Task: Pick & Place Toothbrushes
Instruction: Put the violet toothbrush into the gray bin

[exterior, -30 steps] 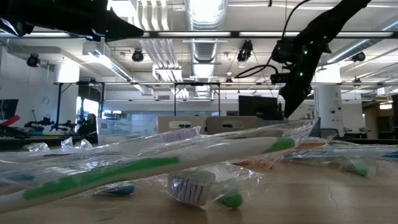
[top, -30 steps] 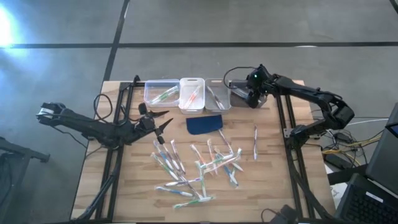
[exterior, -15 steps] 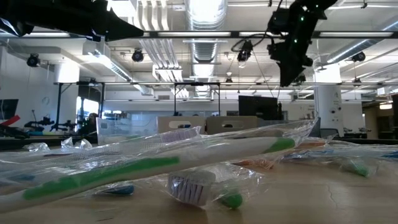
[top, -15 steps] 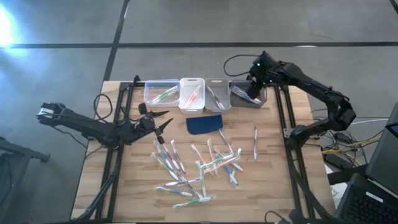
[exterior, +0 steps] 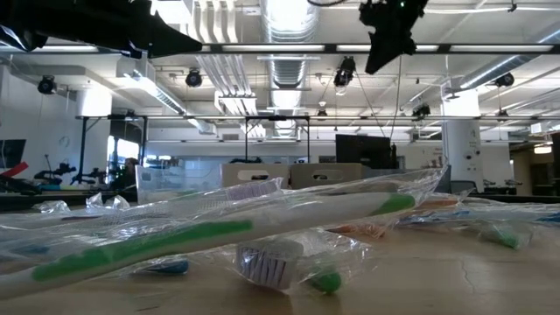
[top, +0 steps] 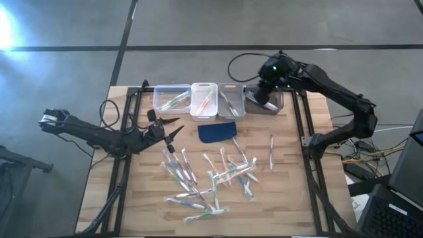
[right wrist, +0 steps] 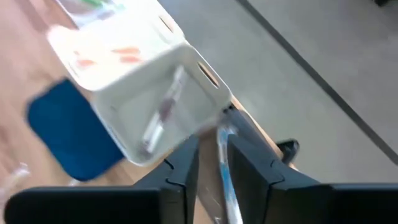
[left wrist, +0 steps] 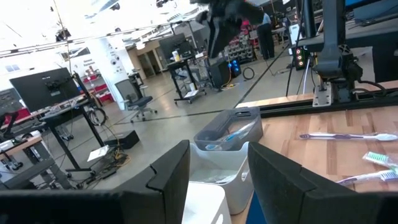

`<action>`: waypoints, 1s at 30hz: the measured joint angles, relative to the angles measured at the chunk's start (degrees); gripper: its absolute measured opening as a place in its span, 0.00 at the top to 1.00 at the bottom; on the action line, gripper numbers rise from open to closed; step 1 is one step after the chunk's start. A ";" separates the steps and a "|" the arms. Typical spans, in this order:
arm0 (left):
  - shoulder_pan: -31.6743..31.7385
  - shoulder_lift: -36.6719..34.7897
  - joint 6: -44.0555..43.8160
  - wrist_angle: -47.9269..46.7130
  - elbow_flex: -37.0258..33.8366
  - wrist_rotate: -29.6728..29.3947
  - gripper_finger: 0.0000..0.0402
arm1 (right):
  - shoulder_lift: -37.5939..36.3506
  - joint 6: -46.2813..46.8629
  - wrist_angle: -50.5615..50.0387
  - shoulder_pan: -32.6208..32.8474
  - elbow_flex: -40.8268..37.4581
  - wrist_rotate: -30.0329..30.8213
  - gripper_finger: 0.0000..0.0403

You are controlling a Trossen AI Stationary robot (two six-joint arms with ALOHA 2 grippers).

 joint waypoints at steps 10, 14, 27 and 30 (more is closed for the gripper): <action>0.00 0.00 2.12 0.01 0.00 0.00 0.58 | 0.00 4.82 -6.42 10.21 4.97 0.02 0.93; 0.04 0.00 2.14 0.03 0.00 0.00 0.58 | 0.00 12.96 -13.91 14.59 4.94 0.04 0.96; 0.02 0.00 1.89 0.04 0.00 0.00 0.58 | 0.00 34.05 -27.18 27.81 2.79 0.24 0.98; -0.02 0.00 1.87 0.03 0.00 0.00 0.58 | 0.07 32.17 -27.43 29.67 1.43 0.24 0.98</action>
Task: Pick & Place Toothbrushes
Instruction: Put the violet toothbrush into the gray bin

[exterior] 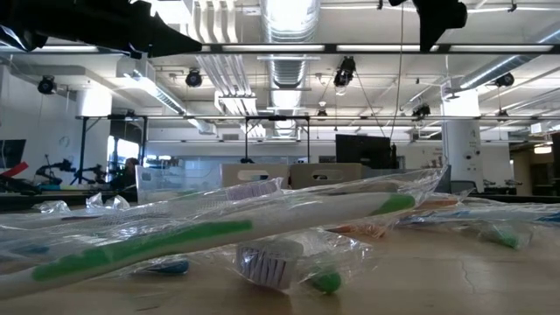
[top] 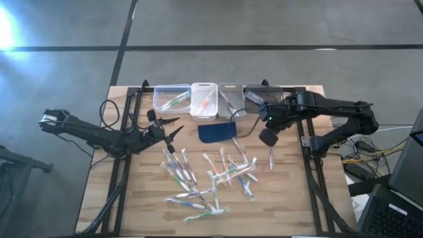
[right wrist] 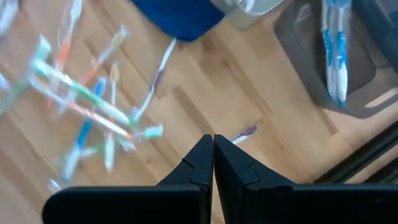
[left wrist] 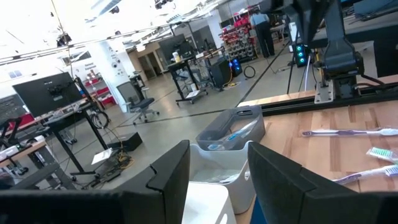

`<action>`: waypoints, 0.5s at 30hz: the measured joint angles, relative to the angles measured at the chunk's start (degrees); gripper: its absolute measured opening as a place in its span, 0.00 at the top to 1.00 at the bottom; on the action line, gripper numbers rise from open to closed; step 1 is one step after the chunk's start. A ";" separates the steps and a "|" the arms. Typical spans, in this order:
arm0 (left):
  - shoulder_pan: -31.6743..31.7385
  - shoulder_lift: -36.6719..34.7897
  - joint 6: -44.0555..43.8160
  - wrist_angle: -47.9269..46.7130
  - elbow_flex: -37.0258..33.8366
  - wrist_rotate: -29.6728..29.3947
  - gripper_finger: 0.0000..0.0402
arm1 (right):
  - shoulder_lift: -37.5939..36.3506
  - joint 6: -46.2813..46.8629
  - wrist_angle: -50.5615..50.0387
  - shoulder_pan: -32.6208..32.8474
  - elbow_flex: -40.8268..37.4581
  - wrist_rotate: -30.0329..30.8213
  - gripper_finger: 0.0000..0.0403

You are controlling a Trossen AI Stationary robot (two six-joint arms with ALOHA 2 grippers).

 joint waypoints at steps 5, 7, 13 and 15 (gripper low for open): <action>0.00 0.00 -0.17 -0.02 0.00 0.00 0.58 | 0.39 -23.63 -3.39 1.14 -4.17 0.13 0.98; 0.00 0.00 -0.82 -0.10 0.00 0.02 0.58 | 0.39 -39.56 -4.98 1.13 -6.83 0.13 0.98; 0.00 0.00 -3.58 -1.99 0.00 0.02 0.58 | 0.58 -73.65 -4.95 1.13 -15.93 5.89 0.98; 0.00 0.00 -3.60 -2.12 0.00 0.02 0.58 | 1.17 -75.96 -2.72 1.02 -19.15 11.91 0.98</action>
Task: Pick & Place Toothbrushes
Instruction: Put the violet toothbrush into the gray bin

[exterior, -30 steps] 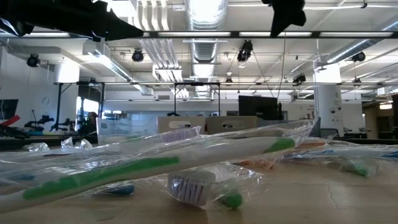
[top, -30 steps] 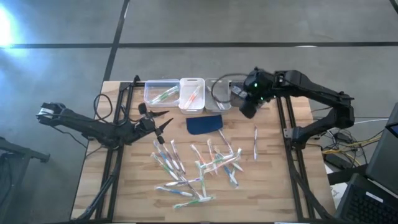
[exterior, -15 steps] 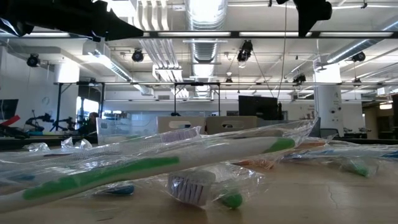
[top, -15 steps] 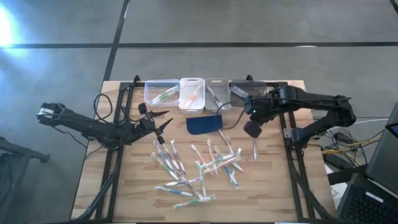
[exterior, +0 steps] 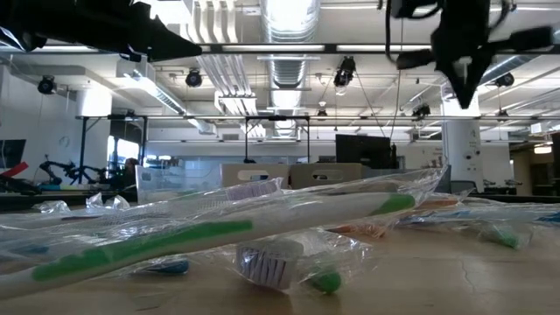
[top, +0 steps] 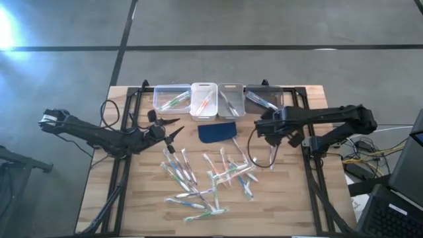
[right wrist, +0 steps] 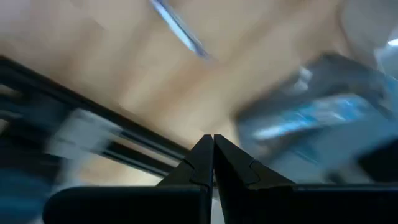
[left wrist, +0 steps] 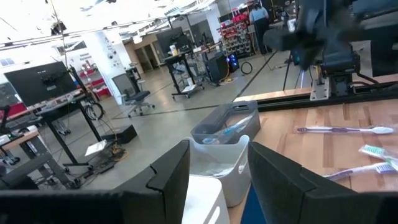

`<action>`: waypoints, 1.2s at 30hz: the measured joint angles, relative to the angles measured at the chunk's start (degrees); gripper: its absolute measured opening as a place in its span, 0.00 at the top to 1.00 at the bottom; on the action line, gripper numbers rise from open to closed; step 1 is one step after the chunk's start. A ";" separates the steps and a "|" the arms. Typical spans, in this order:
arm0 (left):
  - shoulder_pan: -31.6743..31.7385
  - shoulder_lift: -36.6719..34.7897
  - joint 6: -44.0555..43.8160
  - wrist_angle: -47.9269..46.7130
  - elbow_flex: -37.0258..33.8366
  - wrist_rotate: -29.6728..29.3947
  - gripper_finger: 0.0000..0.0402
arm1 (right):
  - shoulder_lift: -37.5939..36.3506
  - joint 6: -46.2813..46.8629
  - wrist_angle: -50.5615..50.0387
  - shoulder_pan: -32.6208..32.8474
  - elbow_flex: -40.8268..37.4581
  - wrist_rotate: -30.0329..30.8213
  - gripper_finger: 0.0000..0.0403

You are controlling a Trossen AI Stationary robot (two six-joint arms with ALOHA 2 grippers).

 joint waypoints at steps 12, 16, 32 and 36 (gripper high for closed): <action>0.04 0.00 0.02 -0.02 0.00 0.00 0.58 | 1.39 -14.12 11.89 0.41 -11.75 6.17 0.98; 0.02 -0.01 0.02 -0.03 0.00 0.00 0.58 | 1.45 -13.28 12.28 0.45 -13.01 2.97 0.98; 0.00 -0.02 0.02 -0.17 0.00 -0.02 0.58 | 2.26 -13.26 19.19 2.01 -15.71 2.28 0.87; 0.00 0.00 0.04 -0.17 0.00 -0.02 0.58 | 3.69 -13.53 19.23 2.08 -15.87 -0.82 0.80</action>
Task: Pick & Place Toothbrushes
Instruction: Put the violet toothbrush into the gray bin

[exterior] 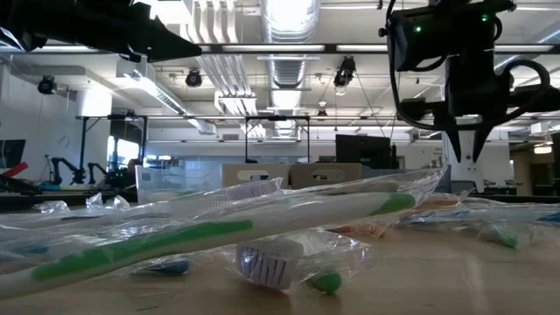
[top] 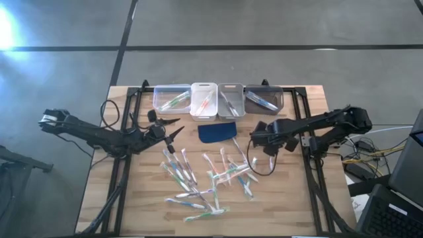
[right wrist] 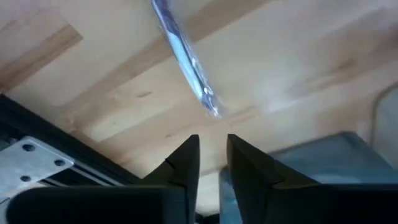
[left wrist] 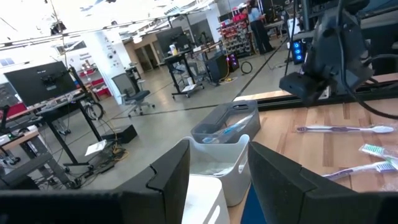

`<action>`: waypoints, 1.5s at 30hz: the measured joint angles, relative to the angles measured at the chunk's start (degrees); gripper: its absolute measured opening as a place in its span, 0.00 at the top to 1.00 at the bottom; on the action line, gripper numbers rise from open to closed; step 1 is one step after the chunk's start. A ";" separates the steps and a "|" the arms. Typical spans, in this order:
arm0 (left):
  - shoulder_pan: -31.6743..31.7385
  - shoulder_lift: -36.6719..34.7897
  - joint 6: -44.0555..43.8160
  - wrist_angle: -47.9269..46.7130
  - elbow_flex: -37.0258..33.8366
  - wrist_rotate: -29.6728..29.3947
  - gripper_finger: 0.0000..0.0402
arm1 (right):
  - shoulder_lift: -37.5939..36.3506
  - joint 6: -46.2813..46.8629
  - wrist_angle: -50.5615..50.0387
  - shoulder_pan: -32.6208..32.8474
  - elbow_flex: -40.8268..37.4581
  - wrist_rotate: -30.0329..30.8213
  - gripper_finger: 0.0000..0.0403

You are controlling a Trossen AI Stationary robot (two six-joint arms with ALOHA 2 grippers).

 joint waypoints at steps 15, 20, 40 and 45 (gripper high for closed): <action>0.00 0.00 0.01 -0.09 0.00 0.00 0.58 | 12.61 -2.75 1.40 2.56 -0.08 -3.53 0.67; 0.00 0.00 0.01 -0.09 0.00 0.00 0.58 | 15.90 -2.57 2.45 3.16 -0.09 -5.35 0.73; 0.00 0.00 0.01 -0.33 0.00 0.00 0.58 | 19.84 -2.15 4.46 3.39 -1.96 -9.55 0.94; 0.00 0.00 0.01 -0.31 0.00 0.00 0.58 | 19.30 -1.06 2.72 5.17 -1.59 -10.11 0.94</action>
